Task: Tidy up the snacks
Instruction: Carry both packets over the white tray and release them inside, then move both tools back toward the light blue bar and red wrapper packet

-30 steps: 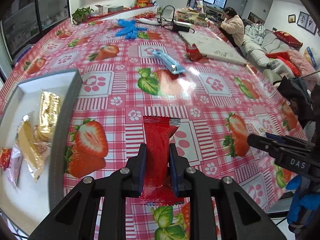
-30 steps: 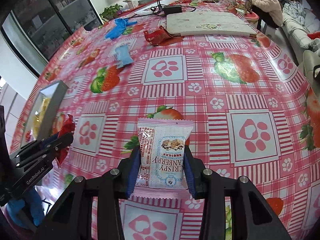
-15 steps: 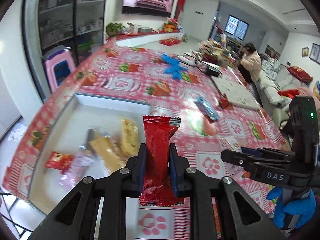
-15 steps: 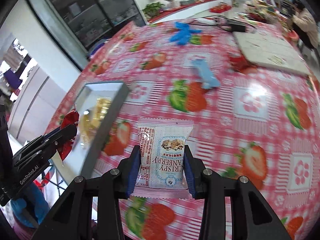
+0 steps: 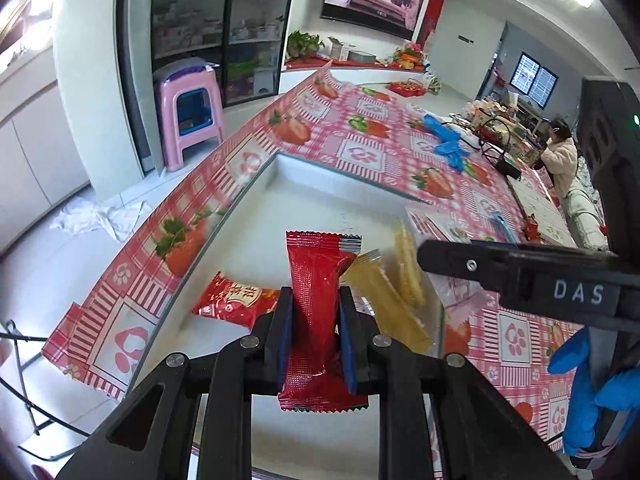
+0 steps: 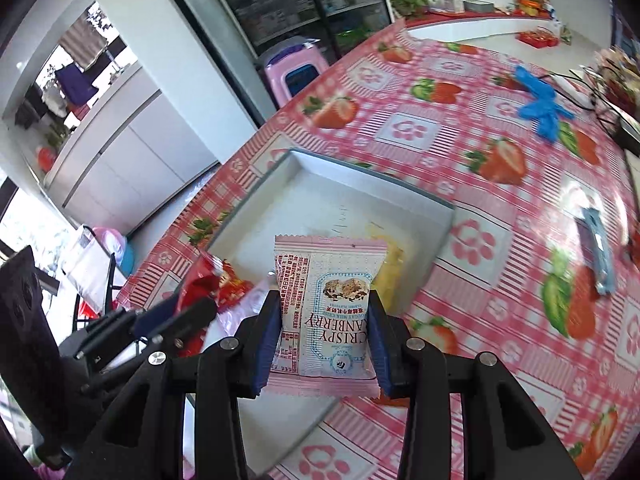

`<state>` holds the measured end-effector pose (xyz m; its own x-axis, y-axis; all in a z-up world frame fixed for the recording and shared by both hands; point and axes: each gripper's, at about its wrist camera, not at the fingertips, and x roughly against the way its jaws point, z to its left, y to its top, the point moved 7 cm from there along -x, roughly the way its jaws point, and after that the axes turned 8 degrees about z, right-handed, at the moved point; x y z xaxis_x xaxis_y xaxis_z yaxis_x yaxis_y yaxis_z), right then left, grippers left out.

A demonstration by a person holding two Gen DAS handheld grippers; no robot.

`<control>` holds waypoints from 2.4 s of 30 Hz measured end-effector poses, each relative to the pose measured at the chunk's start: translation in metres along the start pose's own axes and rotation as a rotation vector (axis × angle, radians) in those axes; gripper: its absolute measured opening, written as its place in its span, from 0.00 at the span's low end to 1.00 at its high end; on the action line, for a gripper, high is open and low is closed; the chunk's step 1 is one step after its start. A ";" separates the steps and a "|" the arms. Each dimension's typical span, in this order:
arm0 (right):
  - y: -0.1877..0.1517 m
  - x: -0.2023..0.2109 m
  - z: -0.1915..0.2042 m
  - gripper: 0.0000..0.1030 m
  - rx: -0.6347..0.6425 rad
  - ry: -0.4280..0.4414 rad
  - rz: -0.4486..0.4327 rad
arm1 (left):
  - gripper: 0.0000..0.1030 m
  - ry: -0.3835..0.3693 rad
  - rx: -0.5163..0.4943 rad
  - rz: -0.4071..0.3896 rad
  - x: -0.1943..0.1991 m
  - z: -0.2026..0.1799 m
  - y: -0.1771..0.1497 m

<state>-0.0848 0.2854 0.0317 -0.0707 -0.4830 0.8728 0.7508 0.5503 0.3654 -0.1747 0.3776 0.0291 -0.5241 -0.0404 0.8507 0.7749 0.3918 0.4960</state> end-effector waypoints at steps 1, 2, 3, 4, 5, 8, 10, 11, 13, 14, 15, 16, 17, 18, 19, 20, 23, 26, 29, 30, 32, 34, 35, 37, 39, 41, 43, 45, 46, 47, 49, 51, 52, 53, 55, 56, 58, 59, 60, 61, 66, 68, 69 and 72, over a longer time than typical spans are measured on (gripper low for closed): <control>0.004 -0.005 0.005 0.41 0.011 0.000 0.009 | 0.22 -0.001 0.006 0.006 -0.003 0.002 -0.001; 0.007 -0.011 0.010 0.41 0.021 -0.001 0.018 | 0.22 -0.002 0.010 0.012 -0.006 0.004 -0.001; 0.010 -0.014 0.012 0.41 0.028 -0.002 0.025 | 0.22 -0.002 0.010 0.016 -0.008 0.006 -0.001; 0.013 -0.018 0.016 0.41 0.035 -0.003 0.031 | 0.22 -0.002 0.009 0.022 -0.010 0.007 -0.002; 0.015 -0.023 0.018 0.41 0.039 -0.002 0.037 | 0.22 0.000 0.006 0.027 -0.013 0.007 -0.002; 0.019 -0.031 0.021 0.41 0.043 0.001 0.052 | 0.22 0.006 0.000 0.037 -0.019 0.008 -0.003; 0.021 -0.036 0.022 0.41 0.044 0.002 0.063 | 0.23 0.005 0.004 0.047 -0.023 0.009 -0.005; 0.021 -0.038 0.021 0.41 0.044 0.002 0.067 | 0.23 0.004 0.006 0.050 -0.024 0.010 -0.006; 0.021 -0.043 0.021 0.41 0.038 0.002 0.078 | 0.23 0.002 0.008 0.058 -0.027 0.011 -0.007; 0.021 -0.045 0.020 0.41 0.039 0.002 0.085 | 0.25 0.003 0.009 0.061 -0.027 0.011 -0.008; 0.022 -0.047 0.020 0.41 0.039 0.000 0.089 | 0.29 0.010 0.010 0.060 -0.027 0.011 -0.009; 0.022 -0.048 0.020 0.42 0.039 -0.003 0.095 | 0.48 0.013 0.009 0.061 -0.027 0.010 -0.009; 0.022 -0.050 0.020 0.43 0.039 -0.005 0.100 | 0.73 0.016 0.012 0.055 -0.026 0.010 -0.009; 0.022 -0.051 0.019 0.43 0.036 -0.008 0.104 | 0.81 0.017 0.019 0.038 -0.023 0.010 -0.008; 0.022 -0.052 0.019 0.44 0.034 -0.009 0.107 | 0.83 0.015 0.023 0.017 -0.019 0.011 -0.007; 0.022 -0.052 0.018 0.59 0.030 -0.009 0.108 | 0.83 0.004 0.023 0.002 -0.014 0.010 -0.006; 0.026 -0.046 0.015 0.90 0.014 -0.020 0.078 | 0.83 -0.007 0.015 -0.001 -0.009 0.007 -0.003; 0.030 -0.041 0.008 0.90 -0.007 -0.042 0.064 | 0.83 0.003 0.016 -0.001 -0.006 0.008 -0.001; 0.034 -0.035 -0.003 1.00 -0.056 -0.068 0.048 | 0.83 -0.007 0.026 0.000 -0.003 0.008 -0.001; 0.034 -0.033 -0.008 1.00 -0.074 -0.077 0.042 | 0.83 -0.007 0.027 0.000 -0.002 0.008 -0.001; 0.035 -0.031 -0.014 1.00 -0.088 -0.075 0.035 | 0.83 -0.008 0.027 -0.003 0.000 0.008 -0.001; 0.035 -0.029 -0.019 1.00 -0.101 -0.073 0.037 | 0.83 -0.011 0.028 -0.005 0.002 0.007 0.000; 0.034 -0.029 -0.021 1.00 -0.107 -0.072 0.038 | 0.83 -0.013 0.029 -0.006 0.003 0.006 0.001; 0.034 -0.026 -0.025 1.00 -0.122 -0.073 0.033 | 0.83 -0.018 0.026 -0.011 0.007 0.003 0.002; 0.035 -0.024 -0.029 1.00 -0.135 -0.071 0.029 | 0.83 -0.018 0.019 -0.018 0.011 0.000 0.003; 0.035 -0.021 -0.032 1.00 -0.146 -0.069 0.024 | 0.83 -0.021 0.009 -0.026 0.015 -0.004 0.005; 0.035 -0.019 -0.036 1.00 -0.154 -0.072 0.019 | 0.83 -0.025 0.002 -0.032 0.018 -0.007 0.007; 0.035 -0.015 -0.042 1.00 -0.160 -0.077 0.013 | 0.83 -0.032 0.000 -0.036 0.022 -0.011 0.010; 0.035 -0.012 -0.045 1.00 -0.163 -0.081 0.009 | 0.83 -0.038 0.000 -0.037 0.024 -0.013 0.012; 0.035 -0.009 -0.049 1.00 -0.168 -0.085 0.003 | 0.83 -0.043 0.000 -0.037 0.026 -0.014 0.014; 0.036 -0.002 -0.059 1.00 -0.184 -0.093 -0.009 | 0.83 -0.061 0.005 -0.032 0.030 -0.018 0.019; 0.036 0.005 -0.072 1.00 -0.201 -0.102 -0.020 | 0.83 -0.084 0.013 -0.029 0.036 -0.021 0.024; 0.036 0.010 -0.079 1.00 -0.212 -0.108 -0.027 | 0.83 -0.097 0.017 -0.031 0.040 -0.023 0.027; 0.037 0.015 -0.087 1.00 -0.225 -0.113 -0.036 | 0.83 -0.107 0.019 -0.032 0.044 -0.025 0.031; 0.037 0.026 -0.100 1.00 -0.247 -0.117 -0.055 | 0.83 -0.124 0.016 -0.041 0.055 -0.031 0.038; 0.037 0.031 -0.105 1.00 -0.257 -0.118 -0.065 | 0.83 -0.134 0.012 -0.049 0.062 -0.034 0.043; 0.037 0.043 -0.116 1.00 -0.275 -0.128 -0.089 | 0.83 -0.151 0.001 -0.068 0.075 -0.041 0.052; 0.036 0.049 -0.121 1.00 -0.282 -0.131 -0.099 | 0.83 -0.156 -0.005 -0.076 0.081 -0.045 0.057; 0.036 0.053 -0.125 1.00 -0.285 -0.133 -0.105 | 0.83 -0.160 -0.014 -0.087 0.089 -0.050 0.063; 0.035 0.060 -0.131 1.00 -0.294 -0.136 -0.115 | 0.83 -0.164 -0.023 -0.101 0.098 -0.054 0.069; 0.026 0.100 -0.166 1.00 -0.336 -0.169 -0.181 | 0.86 -0.180 -0.072 -0.191 0.139 -0.078 0.102; 0.021 0.116 -0.185 1.00 -0.362 -0.194 -0.202 | 0.93 -0.183 -0.104 -0.213 0.145 -0.093 0.110; 0.017 0.125 -0.200 1.00 -0.391 -0.213 -0.216 | 0.94 -0.183 -0.118 -0.216 0.145 -0.100 0.111; 0.005 0.137 -0.237 1.00 -0.472 -0.247 -0.234 | 0.99 -0.178 -0.171 -0.162 0.117 -0.126 0.103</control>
<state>0.0651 0.0608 0.0767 -0.3781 -0.3510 0.8566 0.9045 0.0573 0.4226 -0.1118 0.2969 0.2019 -0.6879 0.0781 0.7216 0.7164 0.2326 0.6578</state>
